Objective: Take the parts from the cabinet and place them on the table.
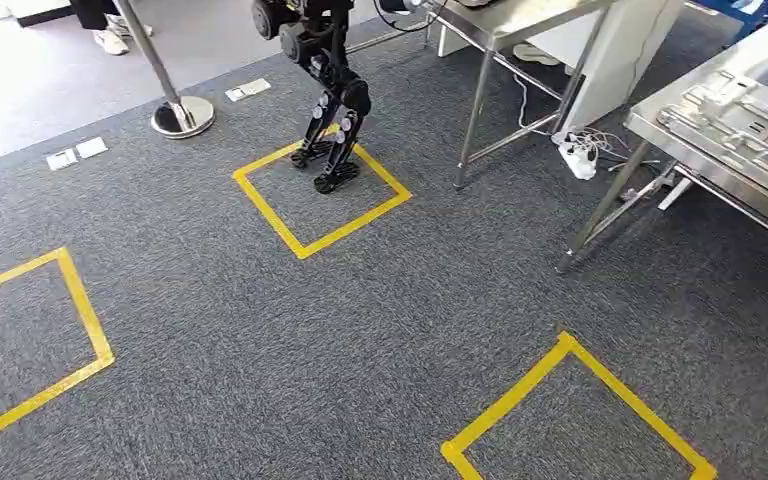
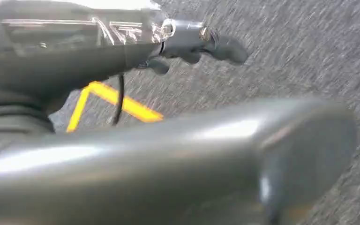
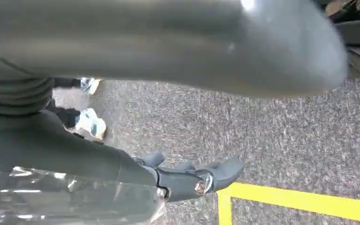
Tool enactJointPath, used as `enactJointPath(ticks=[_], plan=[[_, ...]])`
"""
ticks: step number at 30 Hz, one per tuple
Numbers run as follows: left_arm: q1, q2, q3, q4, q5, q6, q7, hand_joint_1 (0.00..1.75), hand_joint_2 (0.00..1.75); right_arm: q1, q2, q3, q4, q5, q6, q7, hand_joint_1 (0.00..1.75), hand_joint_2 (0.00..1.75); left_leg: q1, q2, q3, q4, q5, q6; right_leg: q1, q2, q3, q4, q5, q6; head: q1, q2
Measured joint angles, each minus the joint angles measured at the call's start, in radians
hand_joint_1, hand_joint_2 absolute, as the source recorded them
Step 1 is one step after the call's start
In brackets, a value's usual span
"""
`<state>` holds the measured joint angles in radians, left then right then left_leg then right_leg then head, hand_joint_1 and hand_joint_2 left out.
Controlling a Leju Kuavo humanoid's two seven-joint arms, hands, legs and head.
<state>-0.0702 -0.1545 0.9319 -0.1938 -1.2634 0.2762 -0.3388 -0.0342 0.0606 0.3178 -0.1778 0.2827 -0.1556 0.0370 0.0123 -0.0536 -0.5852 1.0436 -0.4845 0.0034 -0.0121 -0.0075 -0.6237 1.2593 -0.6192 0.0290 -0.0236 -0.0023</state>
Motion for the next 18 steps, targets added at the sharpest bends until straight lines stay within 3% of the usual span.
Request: enactJointPath(ticks=[1,2,3,4,6,7,8,9,10,12,13,14,15,16,17,18], plan=[[0.0,-0.004,0.0,0.0,0.0,0.0,0.0,0.0,0.0,-0.001,-0.003,0.0,0.0,0.002,-0.002,-0.002,0.0,0.0,0.0,-0.015,0.001,0.0,0.001,-0.002,0.0,0.012,0.043,-0.092,0.051,-0.002,0.005,0.0],[-0.001,-0.005,0.0,0.0,0.0,0.0,0.0,0.0,0.0,-0.002,-0.006,0.0,0.0,0.002,-0.002,-0.002,0.0,0.0,0.001,-0.025,0.001,0.0,0.003,-0.005,-0.001,0.039,0.083,-0.178,0.092,-0.006,0.008,0.0],[-0.001,-0.009,0.0,0.0,0.0,0.0,0.0,0.0,0.0,-0.002,-0.008,0.0,0.0,0.003,-0.002,-0.002,0.0,0.0,0.002,-0.033,-0.002,0.0,0.006,-0.01,-0.003,0.093,0.1,-0.217,0.086,-0.009,0.01,0.0],[-0.005,-0.009,0.0,0.0,0.0,0.001,0.0,0.0,0.0,-0.002,-0.008,0.0,0.0,0.004,-0.003,-0.003,0.0,0.0,-0.003,-0.048,-0.011,0.008,0.008,-0.014,-0.004,0.092,0.104,-0.242,0.083,-0.007,0.011,0.0],[-0.003,-0.01,0.0,0.0,0.0,0.001,0.0,0.0,0.0,-0.005,-0.01,0.001,0.0,0.005,-0.003,-0.002,0.0,0.0,0.001,-0.065,-0.02,-0.001,0.018,-0.028,0.002,0.077,0.1,-0.236,0.083,-0.007,0.008,0.0],[0.001,-0.011,0.0,0.0,0.0,0.001,0.0,0.0,0.0,-0.004,-0.01,0.002,0.0,0.006,-0.003,0.0,0.0,0.0,0.003,-0.075,-0.021,-0.004,0.024,-0.037,0.003,0.067,0.1,-0.237,0.087,-0.012,0.008,0.0],[0.002,-0.011,0.0,0.0,0.0,0.001,0.001,0.0,0.0,-0.005,-0.01,0.002,0.0,0.008,-0.003,-0.001,0.0,0.0,0.004,-0.071,-0.025,0.002,0.02,-0.038,-0.011,0.052,0.101,-0.245,0.093,-0.022,0.007,0.0],[0.003,-0.011,0.0,0.0,0.0,0.001,0.003,0.0,0.0,-0.007,-0.012,0.002,0.0,0.009,-0.003,0.0,0.0,0.0,-0.001,-0.014,-0.032,0.023,0.001,-0.039,-0.008,0.041,0.101,-0.244,0.095,-0.025,0.002,0.0],[0.001,-0.012,0.0,0.0,0.0,0.001,0.003,0.0,0.0,-0.006,-0.012,0.002,0.0,0.01,-0.003,0.0,0.0,0.0,-0.003,0.021,-0.055,0.076,-0.037,-0.041,-0.007,0.028,0.101,-0.244,0.095,-0.031,-0.01,0.0],[-0.003,-0.015,0.0,0.0,0.0,0.001,0.003,0.0,0.0,-0.002,-0.013,0.002,0.0,0.011,-0.002,0.001,0.0,0.0,0.0,0.039,-0.124,0.245,-0.118,-0.044,-0.004,-0.004,0.101,-0.244,0.094,-0.032,-0.019,0.0],[-0.002,-0.016,0.0,0.0,-0.002,0.001,0.003,0.0,0.0,-0.001,-0.013,0.002,0.0,0.011,-0.002,0.002,0.0,0.0,0.002,0.042,-0.146,0.304,-0.137,-0.047,-0.003,-0.017,0.1,-0.244,0.094,-0.032,-0.022,0.0],[0.0,-0.016,0.0,0.0,-0.002,0.001,0.003,0.0,0.0,-0.001,-0.013,0.002,0.0,0.012,-0.002,0.002,0.0,0.0,0.005,0.044,-0.147,0.317,-0.133,-0.049,-0.004,-0.03,0.1,-0.244,0.094,-0.032,-0.026,0.0],[0.001,-0.016,0.0,0.0,-0.002,0.001,0.003,0.0,0.0,-0.002,-0.013,0.002,0.0,0.013,-0.002,0.002,0.0,0.0,0.008,0.046,-0.127,0.286,-0.111,-0.05,-0.004,-0.04,0.101,-0.243,0.094,-0.031,-0.029,0.0],[0.001,-0.016,0.0,0.0,-0.002,0.001,0.003,0.0,0.0,-0.004,-0.013,0.002,0.0,0.013,-0.002,0.002,0.0,0.0,0.011,0.053,-0.081,0.202,-0.069,-0.051,-0.006,-0.052,0.103,-0.243,0.092,-0.029,-0.034,0.0],[0.0,-0.016,0.0,0.0,-0.002,0.001,0.003,0.0,0.0,-0.005,-0.013,0.003,0.0,0.013,-0.002,0.002,0.0,0.0,0.013,0.069,-0.03,0.109,-0.03,-0.052,-0.008,-0.06,0.106,-0.243,0.09,-0.026,-0.038,0.0],[0.0,-0.016,0.0,0.0,-0.002,0.001,0.003,0.0,0.0,-0.006,-0.013,0.003,0.0,0.013,-0.002,0.002,0.0,0.0,0.014,0.103,0.012,0.032,-0.005,-0.052,-0.008,-0.068,0.11,-0.242,0.087,-0.02,-0.044,0.0]])
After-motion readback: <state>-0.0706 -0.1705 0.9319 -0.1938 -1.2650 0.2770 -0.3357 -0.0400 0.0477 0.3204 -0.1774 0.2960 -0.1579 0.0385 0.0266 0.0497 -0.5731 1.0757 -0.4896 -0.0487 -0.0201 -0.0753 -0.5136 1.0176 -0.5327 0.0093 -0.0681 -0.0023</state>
